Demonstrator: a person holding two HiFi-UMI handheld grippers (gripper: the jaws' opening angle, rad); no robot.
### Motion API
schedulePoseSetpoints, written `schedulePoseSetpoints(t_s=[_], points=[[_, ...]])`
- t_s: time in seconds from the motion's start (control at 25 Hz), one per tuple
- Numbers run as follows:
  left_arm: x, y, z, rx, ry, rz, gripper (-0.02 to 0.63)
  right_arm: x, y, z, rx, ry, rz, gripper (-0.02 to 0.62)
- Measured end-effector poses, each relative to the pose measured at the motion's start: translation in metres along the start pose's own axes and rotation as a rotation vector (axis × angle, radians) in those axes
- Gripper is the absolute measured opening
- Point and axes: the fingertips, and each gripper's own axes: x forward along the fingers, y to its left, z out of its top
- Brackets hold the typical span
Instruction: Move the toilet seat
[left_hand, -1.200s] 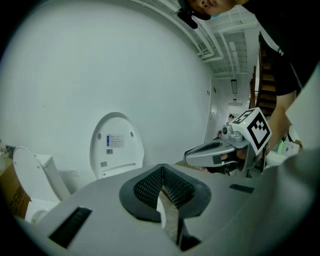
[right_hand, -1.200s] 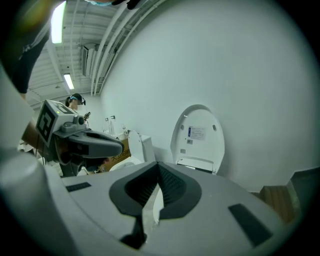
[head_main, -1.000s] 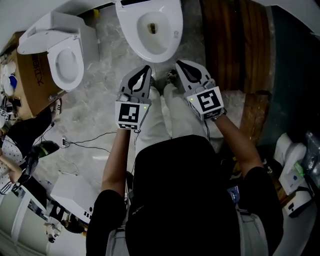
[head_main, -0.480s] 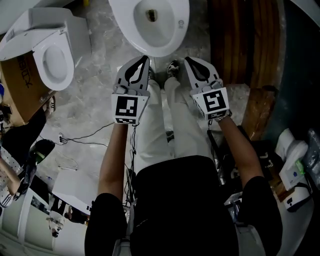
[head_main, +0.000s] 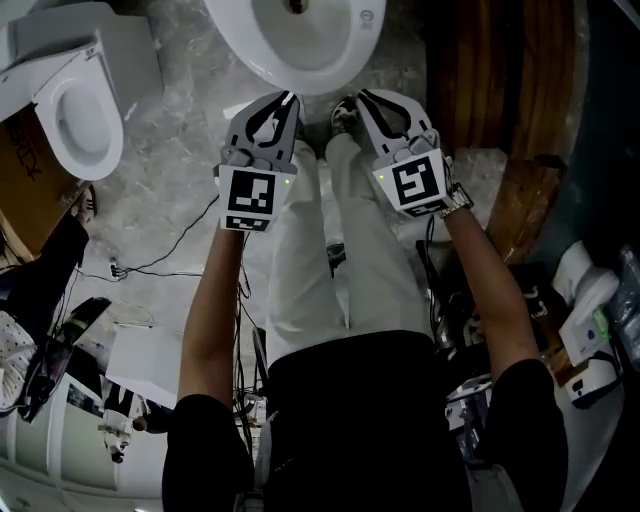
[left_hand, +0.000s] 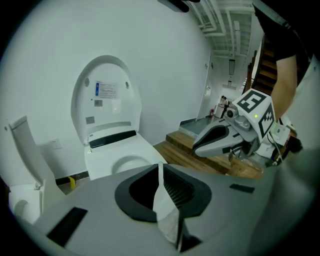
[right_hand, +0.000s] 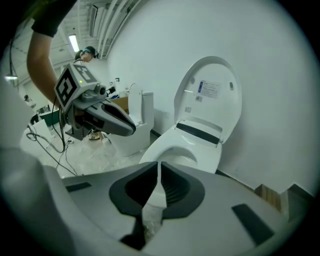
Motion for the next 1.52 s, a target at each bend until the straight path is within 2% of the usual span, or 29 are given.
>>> schedulePoseSetpoints(t_s=[0.12,0.24,0.36,0.56,0.8,1.0,1.08,1.32,1.52], points=[[0.016,-0.004,-0.021,0.066,0.058,-0.051,0.022,0.016,0.003,-0.017,-0.047,0.052,0.026,0.012],[0.033,-0.008,-0.040,0.138,0.115,-0.106,0.079,0.033,0.005,-0.031,-0.091,0.079,0.054,0.022],[0.049,-0.005,-0.055,0.181,0.151,-0.137,0.104,0.051,0.008,-0.045,-0.126,0.121,0.101,0.099],[0.070,-0.011,-0.084,0.253,0.227,-0.194,0.153,0.076,0.019,-0.070,-0.208,0.190,0.200,0.164],[0.093,-0.022,-0.120,0.410,0.349,-0.294,0.234,0.100,0.033,-0.099,-0.382,0.279,0.327,0.236],[0.108,-0.030,-0.156,0.598,0.472,-0.379,0.270,0.119,0.047,-0.130,-0.548,0.366,0.420,0.256],[0.114,-0.032,-0.169,0.649,0.513,-0.410,0.276,0.127,0.050,-0.139,-0.594,0.395,0.446,0.259],[0.131,-0.024,-0.190,0.748,0.594,-0.456,0.283,0.151,0.051,-0.155,-0.647,0.455,0.482,0.264],[0.138,-0.014,-0.207,0.791,0.668,-0.469,0.284,0.160,0.054,-0.176,-0.698,0.518,0.504,0.265]])
